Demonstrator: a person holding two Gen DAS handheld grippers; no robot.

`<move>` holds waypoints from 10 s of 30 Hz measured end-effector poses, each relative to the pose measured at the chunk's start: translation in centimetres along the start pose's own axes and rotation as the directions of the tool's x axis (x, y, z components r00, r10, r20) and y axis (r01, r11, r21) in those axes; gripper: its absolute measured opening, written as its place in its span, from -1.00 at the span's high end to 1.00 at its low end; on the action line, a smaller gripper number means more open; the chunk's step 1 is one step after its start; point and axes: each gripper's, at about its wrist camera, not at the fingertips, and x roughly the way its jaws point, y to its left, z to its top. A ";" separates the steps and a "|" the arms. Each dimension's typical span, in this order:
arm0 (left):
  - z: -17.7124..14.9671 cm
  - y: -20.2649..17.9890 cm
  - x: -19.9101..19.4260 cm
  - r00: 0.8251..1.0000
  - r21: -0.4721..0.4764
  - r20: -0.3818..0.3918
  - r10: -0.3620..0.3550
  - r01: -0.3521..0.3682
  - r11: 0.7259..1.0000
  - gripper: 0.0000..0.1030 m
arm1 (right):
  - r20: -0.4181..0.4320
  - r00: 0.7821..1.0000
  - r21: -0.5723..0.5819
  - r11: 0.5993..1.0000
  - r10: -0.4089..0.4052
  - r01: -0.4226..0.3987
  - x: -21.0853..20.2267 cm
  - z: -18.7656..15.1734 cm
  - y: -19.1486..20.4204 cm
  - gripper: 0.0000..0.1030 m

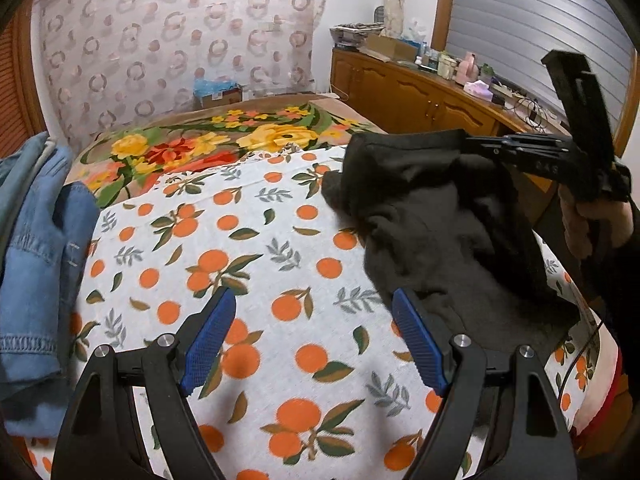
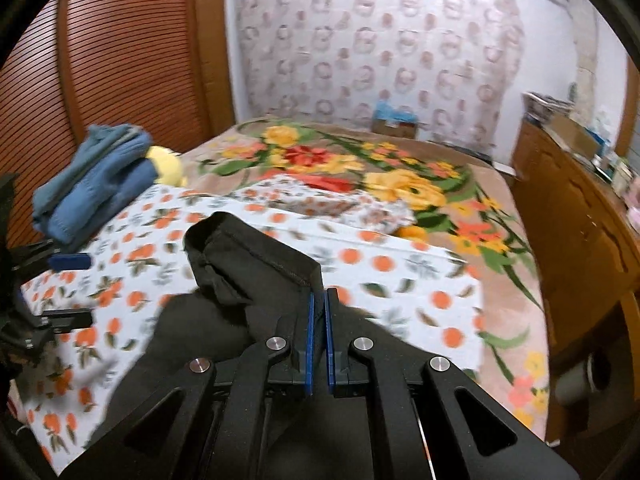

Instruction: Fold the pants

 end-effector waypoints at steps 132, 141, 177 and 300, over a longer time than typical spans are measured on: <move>8.1 -3.3 6.4 0.999 0.088 0.010 -0.041 0.040 0.995 -0.40 | -0.117 0.991 0.170 0.981 -0.070 0.089 -6.2 -6.7 -2.1 0.35; 3.1 -5.1 1.8 0.999 0.093 0.007 -0.043 0.042 0.995 -0.40 | -0.090 0.993 0.191 0.978 -0.073 0.089 -9.4 -8.9 -0.1 0.35; -7.3 -10.2 -0.5 0.992 0.015 -0.067 -0.104 0.105 0.994 0.16 | -0.059 0.998 0.285 0.957 -0.035 0.050 -12.0 -15.0 2.7 0.35; 6.7 -3.9 -18.3 0.940 0.028 0.334 -0.063 0.057 0.998 0.81 | 0.343 0.939 -0.061 0.998 0.034 -0.014 -24.7 0.6 8.2 0.82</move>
